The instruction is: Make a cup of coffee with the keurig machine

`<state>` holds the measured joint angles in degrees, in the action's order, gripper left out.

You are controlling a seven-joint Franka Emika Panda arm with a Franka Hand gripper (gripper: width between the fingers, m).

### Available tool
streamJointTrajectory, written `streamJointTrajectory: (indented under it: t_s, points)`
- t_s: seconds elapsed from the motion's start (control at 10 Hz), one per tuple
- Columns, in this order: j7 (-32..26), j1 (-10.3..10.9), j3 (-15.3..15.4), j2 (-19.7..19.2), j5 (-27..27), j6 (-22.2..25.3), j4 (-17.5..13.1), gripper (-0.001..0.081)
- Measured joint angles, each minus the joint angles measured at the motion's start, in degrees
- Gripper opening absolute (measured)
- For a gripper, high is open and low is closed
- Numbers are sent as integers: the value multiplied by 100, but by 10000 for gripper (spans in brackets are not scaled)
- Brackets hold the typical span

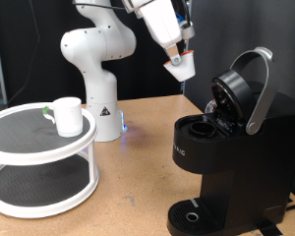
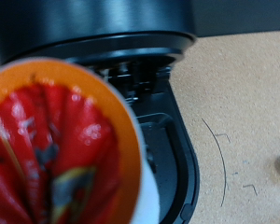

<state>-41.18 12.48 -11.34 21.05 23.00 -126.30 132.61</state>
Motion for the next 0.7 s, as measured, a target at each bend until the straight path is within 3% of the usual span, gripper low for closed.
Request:
streamJointTrajectory:
  t_s: [0.2,0.5,0.7]
  points:
    - [119,-20,44,-121,-6,0,-88,80]
    - [-1115,116,-163,-150,660,313,-74,80]
    - [-1297,124,-162,-242,685,498,-97,80]
